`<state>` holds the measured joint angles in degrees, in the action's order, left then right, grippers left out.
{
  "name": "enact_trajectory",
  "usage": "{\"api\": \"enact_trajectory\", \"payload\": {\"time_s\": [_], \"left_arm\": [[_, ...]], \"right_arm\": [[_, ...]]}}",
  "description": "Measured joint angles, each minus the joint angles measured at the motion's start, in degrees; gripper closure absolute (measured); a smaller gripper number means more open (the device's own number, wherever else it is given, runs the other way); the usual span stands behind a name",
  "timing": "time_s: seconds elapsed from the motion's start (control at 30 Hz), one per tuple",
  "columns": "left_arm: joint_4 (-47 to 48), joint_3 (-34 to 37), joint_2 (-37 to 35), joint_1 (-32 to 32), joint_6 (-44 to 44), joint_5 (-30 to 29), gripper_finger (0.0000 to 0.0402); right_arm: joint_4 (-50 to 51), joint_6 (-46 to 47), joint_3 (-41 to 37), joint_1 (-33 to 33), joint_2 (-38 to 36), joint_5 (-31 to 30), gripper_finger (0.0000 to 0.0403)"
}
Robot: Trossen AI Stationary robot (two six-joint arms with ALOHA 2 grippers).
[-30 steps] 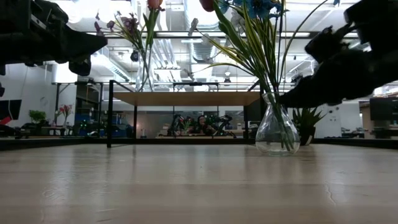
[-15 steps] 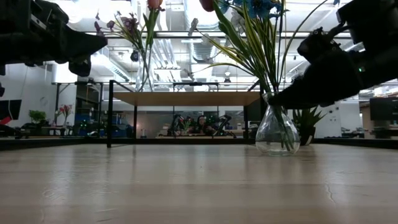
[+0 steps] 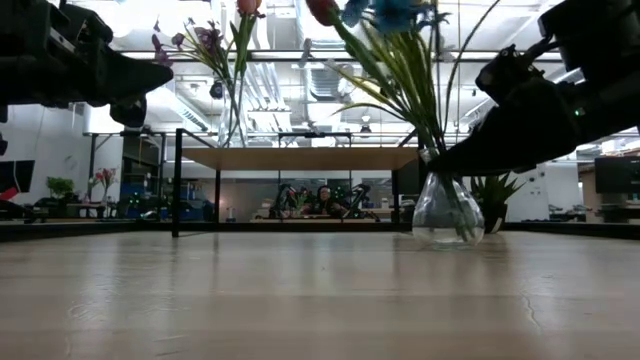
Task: Pick and place flowers into a vace then onto a shelf
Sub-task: Put the right crystal vase on the shelf
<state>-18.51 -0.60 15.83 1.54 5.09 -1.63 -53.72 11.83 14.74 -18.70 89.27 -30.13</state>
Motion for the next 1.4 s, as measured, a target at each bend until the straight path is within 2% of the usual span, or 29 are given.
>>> {"api": "enact_trajectory", "payload": {"time_s": [0.2,0.43,0.53,0.7,0.83,1.0,1.1,1.23,1.4], "left_arm": [[-0.02,0.00,-0.01,0.00,0.00,0.00,0.0402],[-0.03,0.00,-0.01,-0.01,0.00,0.00,0.0402],[-0.03,0.00,-0.01,-0.01,-0.01,0.00,0.0401],[-0.03,0.00,-0.01,0.00,0.01,0.00,0.0402],[-0.06,0.00,0.00,0.00,0.01,0.00,0.0402],[-0.06,0.00,-0.01,0.00,0.18,0.00,0.0402],[-0.06,0.00,-0.01,0.00,0.18,0.00,0.0402],[-0.08,0.00,-0.03,0.00,0.18,0.00,0.0402],[-0.08,0.00,-0.01,0.00,0.18,0.00,0.0402]], "right_arm": [[0.11,-0.15,-0.03,0.00,0.00,0.07,0.0275],[-0.94,0.00,-0.07,-0.04,0.00,-1.17,0.0268],[-5.83,-2.11,-0.09,0.02,0.00,-2.94,0.0267],[-19.79,-8.54,-0.09,2.37,-0.30,-2.97,0.0276],[-25.49,-13.26,1.53,7.10,-1.89,2.74,0.0274],[-18.01,-15.21,8.27,15.70,-3.00,12.28,0.0271],[-11.98,-13.86,12.89,21.50,-3.30,16.01,0.0270],[-8.90,-13.42,17.43,27.91,-3.28,21.61,0.0270],[0.52,-13.44,24.60,33.17,-3.03,23.32,0.0269]]}}
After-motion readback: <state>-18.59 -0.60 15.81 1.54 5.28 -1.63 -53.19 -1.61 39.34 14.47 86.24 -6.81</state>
